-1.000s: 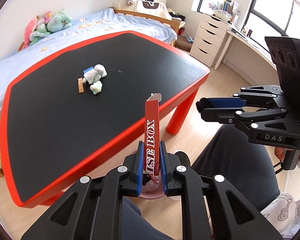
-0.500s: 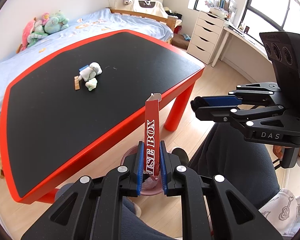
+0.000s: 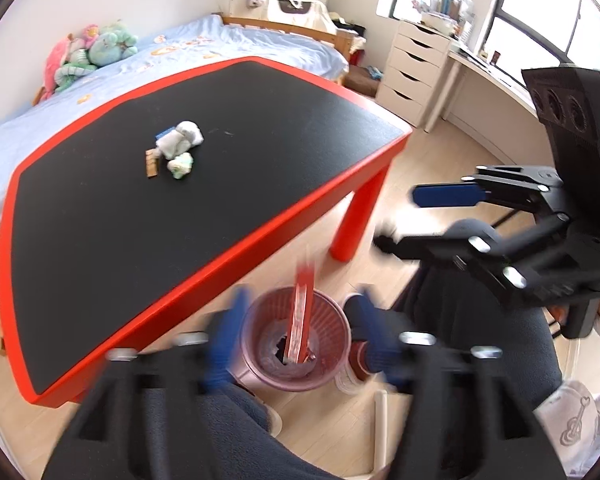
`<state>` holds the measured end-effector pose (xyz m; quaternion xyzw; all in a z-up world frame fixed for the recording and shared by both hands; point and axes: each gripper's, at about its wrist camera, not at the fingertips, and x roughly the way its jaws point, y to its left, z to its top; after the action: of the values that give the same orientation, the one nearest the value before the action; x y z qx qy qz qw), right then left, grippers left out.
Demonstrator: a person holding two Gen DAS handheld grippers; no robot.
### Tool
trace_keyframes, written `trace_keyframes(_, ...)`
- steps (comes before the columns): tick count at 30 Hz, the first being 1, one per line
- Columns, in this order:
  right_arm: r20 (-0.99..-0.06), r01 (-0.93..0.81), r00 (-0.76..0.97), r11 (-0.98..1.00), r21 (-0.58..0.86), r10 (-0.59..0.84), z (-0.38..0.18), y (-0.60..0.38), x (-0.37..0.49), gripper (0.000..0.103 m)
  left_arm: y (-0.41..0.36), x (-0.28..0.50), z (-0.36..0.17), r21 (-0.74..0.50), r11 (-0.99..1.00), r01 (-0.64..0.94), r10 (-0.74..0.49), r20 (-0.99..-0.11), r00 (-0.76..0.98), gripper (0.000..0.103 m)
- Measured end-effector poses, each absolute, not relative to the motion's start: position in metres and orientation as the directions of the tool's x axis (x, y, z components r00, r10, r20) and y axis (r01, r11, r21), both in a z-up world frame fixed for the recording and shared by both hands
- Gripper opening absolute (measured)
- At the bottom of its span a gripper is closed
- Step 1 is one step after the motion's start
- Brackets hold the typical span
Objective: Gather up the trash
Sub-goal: 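Carry both held items over the wastebasket and open both tools, then move both tools back over the table toward the clothespin and green cloth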
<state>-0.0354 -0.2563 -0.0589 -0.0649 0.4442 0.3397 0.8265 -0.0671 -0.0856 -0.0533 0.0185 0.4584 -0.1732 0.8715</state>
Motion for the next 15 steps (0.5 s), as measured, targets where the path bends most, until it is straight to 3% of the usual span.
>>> trace_keyframes(2, -0.784, -0.607, 0.390, 0.775, 0.176, 0.484, -0.060, -0.258, -0.035, 0.088, -0.082, -0.066, -0.053, -0.127, 0.946, 0.299, -0.276, -0.801, 0.531, 0.086)
trace_keyframes(6, -0.790, -0.591, 0.398, 0.789, 0.168, 0.466, -0.064, -0.260, -0.033, 0.094, -0.076, -0.065, -0.053, -0.117, 0.959, 0.257, -0.244, -0.797, 0.552, 0.095)
trace_keyframes(15, -0.792, -0.595, 0.380, 0.782, 0.187, 0.478, -0.066, -0.260, -0.033, 0.100, -0.067, -0.068, -0.050, -0.114, 0.970, 0.215, -0.219, -0.795, 0.566, 0.095)
